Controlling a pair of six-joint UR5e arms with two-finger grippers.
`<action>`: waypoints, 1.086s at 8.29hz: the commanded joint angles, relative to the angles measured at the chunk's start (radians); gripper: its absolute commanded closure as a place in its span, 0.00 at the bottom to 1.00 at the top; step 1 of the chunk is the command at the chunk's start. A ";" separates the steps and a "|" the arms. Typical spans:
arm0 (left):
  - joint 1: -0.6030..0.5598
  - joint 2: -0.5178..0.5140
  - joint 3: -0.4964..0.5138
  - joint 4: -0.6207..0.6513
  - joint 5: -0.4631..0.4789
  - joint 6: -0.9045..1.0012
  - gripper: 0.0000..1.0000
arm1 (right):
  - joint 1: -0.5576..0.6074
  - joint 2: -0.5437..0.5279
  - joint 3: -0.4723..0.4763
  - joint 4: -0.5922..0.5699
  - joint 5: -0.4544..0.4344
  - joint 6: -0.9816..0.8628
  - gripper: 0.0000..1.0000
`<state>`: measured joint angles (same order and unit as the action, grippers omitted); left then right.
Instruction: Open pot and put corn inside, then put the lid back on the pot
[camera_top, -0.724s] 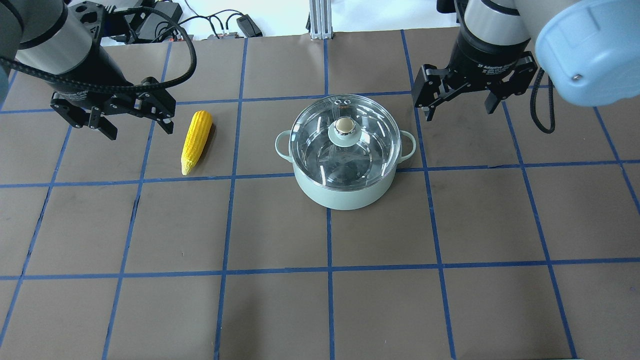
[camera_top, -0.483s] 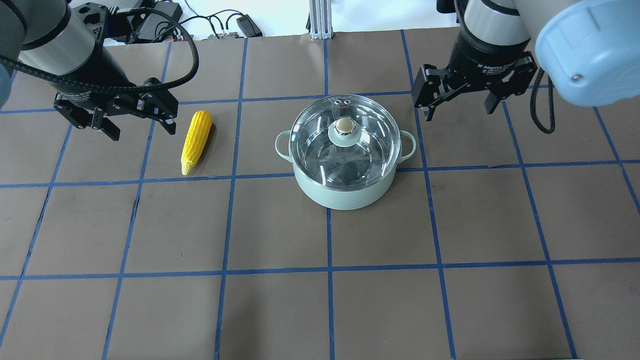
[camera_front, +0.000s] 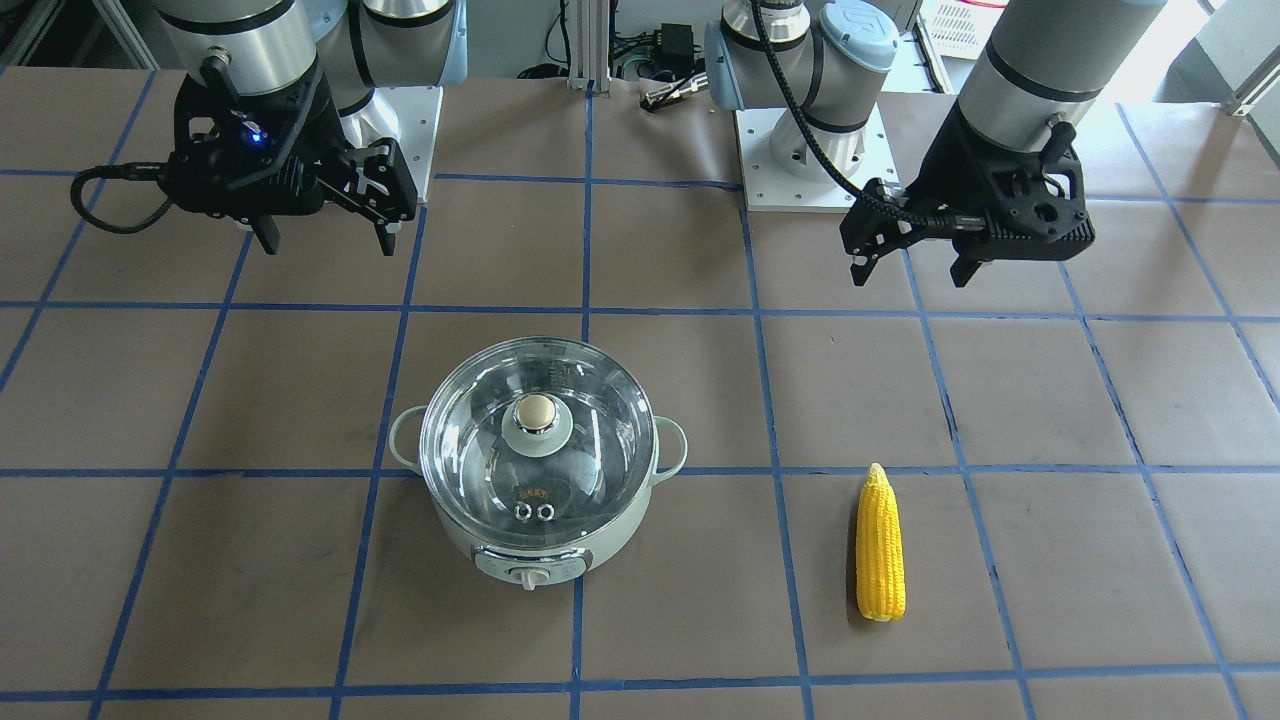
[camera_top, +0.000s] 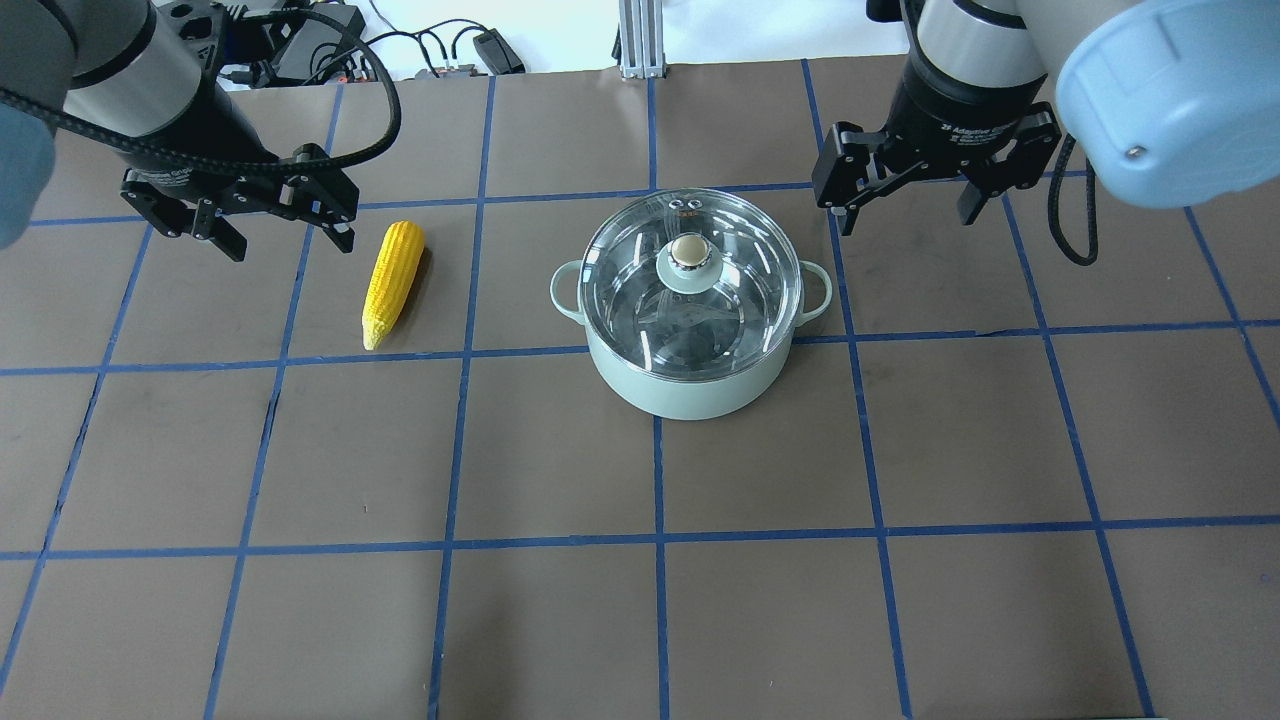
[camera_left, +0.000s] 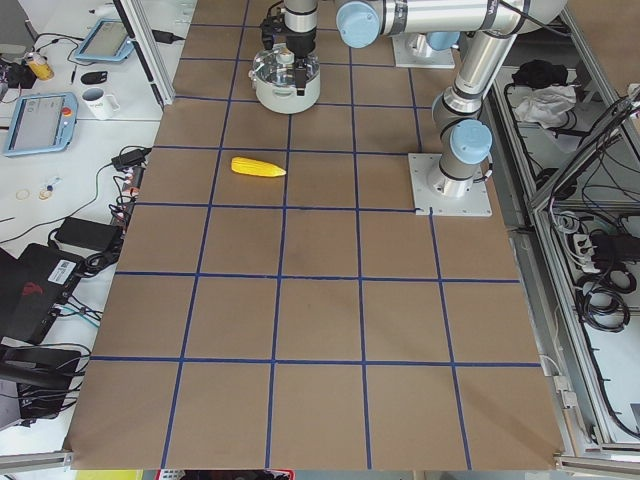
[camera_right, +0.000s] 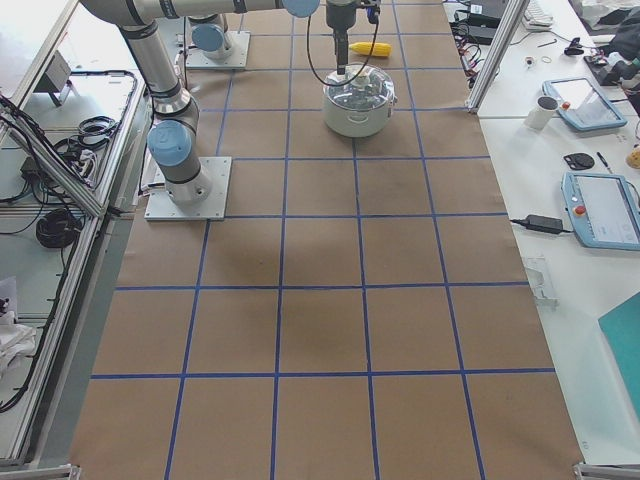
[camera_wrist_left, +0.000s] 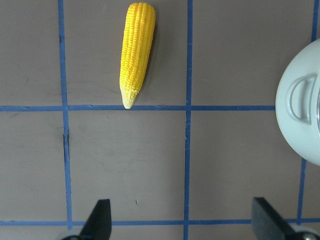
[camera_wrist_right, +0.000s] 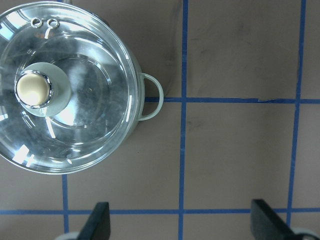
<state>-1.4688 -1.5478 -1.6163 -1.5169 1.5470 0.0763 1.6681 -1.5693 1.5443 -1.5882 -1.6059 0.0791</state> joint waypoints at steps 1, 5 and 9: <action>0.008 -0.110 0.001 0.125 0.005 0.020 0.00 | 0.143 0.139 -0.030 -0.181 0.040 0.213 0.00; 0.059 -0.317 -0.005 0.331 0.004 0.182 0.00 | 0.252 0.340 -0.096 -0.317 0.000 0.349 0.00; 0.061 -0.481 0.004 0.405 0.015 0.197 0.00 | 0.254 0.342 -0.073 -0.322 -0.006 0.347 0.01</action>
<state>-1.4106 -1.9486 -1.6194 -1.1276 1.5569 0.2624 1.9214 -1.2289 1.4615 -1.9060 -1.6080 0.4258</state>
